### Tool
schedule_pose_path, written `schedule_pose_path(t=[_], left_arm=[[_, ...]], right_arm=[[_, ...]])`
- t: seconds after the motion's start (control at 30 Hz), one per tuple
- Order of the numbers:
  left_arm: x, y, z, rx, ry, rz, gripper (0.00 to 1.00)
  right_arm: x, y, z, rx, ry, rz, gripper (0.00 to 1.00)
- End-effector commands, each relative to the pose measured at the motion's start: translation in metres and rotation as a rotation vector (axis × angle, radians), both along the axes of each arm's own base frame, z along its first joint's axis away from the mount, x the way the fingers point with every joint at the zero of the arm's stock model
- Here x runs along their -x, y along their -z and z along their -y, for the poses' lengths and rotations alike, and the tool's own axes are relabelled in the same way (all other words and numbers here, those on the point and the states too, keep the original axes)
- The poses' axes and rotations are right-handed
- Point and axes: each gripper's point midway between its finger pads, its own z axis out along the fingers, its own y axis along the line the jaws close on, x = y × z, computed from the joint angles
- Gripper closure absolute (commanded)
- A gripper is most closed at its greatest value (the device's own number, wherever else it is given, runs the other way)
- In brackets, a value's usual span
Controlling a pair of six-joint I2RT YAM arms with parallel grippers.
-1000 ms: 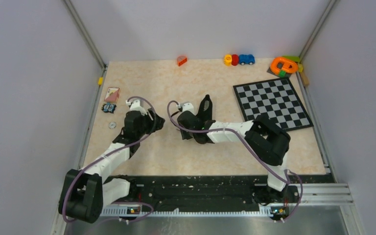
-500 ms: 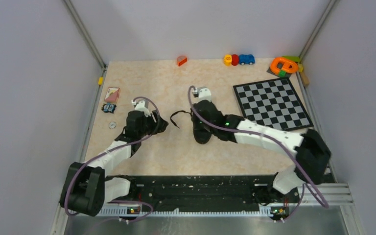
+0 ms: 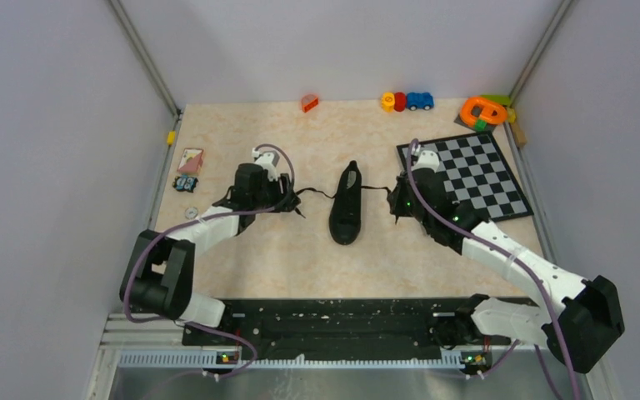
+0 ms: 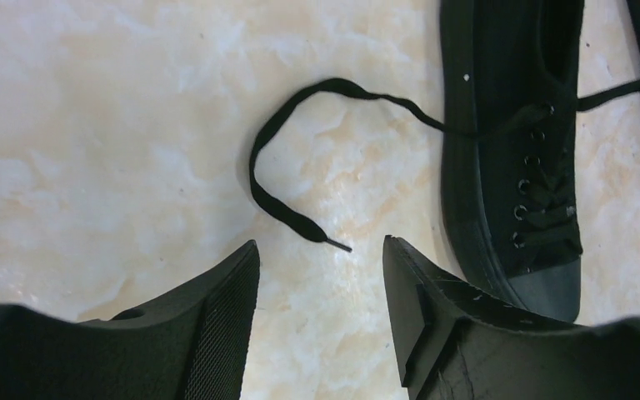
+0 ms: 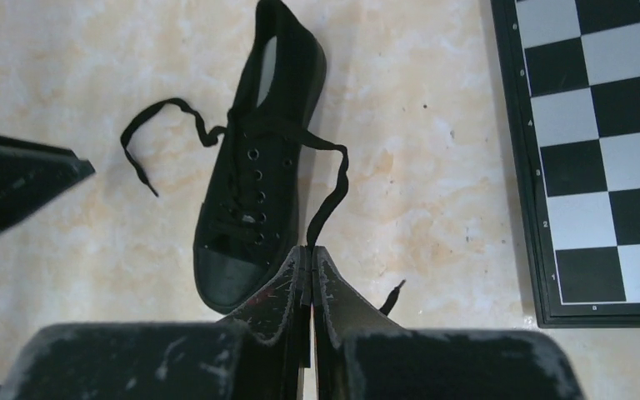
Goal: Tie the shoes
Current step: Cross the shoelace with the shoelace.
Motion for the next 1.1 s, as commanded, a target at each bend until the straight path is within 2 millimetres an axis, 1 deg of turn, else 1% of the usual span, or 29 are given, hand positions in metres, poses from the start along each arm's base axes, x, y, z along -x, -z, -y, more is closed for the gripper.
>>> schedule_pose_path(t=[0.0, 0.03, 0.2, 0.37, 0.6, 0.7, 0.87, 0.93, 0.97, 1.03, 1.07], left_arm=[[-0.017, 0.002, -0.01, -0.126, -0.024, -0.021, 0.4], [-0.015, 0.007, -0.013, -0.16, -0.033, -0.05, 0.4], [-0.027, 0.012, -0.016, -0.274, -0.053, -0.084, 0.4], [-0.034, 0.019, -0.013, -0.314, -0.036, -0.118, 0.41], [-0.036, 0.032, -0.008, -0.335, -0.02, -0.166, 0.43], [-0.039, 0.036, -0.011, -0.373, -0.034, -0.171, 0.47], [-0.044, 0.042, -0.006, -0.439, -0.034, -0.181, 0.5], [-0.045, 0.045, -0.005, -0.444, -0.032, -0.186, 0.53], [-0.046, 0.047, -0.005, -0.447, -0.033, -0.19, 0.57], [-0.046, 0.051, -0.005, -0.452, -0.036, -0.203, 0.66], [-0.046, 0.052, -0.005, -0.45, -0.037, -0.212, 0.73]], right_arm=[[0.005, -0.008, -0.003, -0.045, -0.032, 0.011, 1.0], [0.004, -0.006, -0.004, -0.043, -0.035, 0.008, 1.0], [0.002, -0.002, -0.006, -0.033, -0.039, 0.002, 1.0], [0.002, 0.002, -0.003, -0.014, -0.033, 0.004, 1.0], [0.003, 0.011, -0.001, -0.012, -0.03, -0.005, 1.0], [0.004, 0.014, -0.003, -0.019, -0.034, -0.007, 1.0], [0.004, 0.018, -0.004, -0.023, -0.038, -0.01, 1.0], [0.005, 0.02, -0.004, -0.021, -0.041, -0.013, 1.0], [0.005, 0.021, -0.004, -0.022, -0.043, -0.015, 1.0], [0.006, 0.023, -0.004, -0.021, -0.047, -0.02, 1.0], [0.007, 0.023, -0.004, -0.022, -0.049, -0.02, 1.0]])
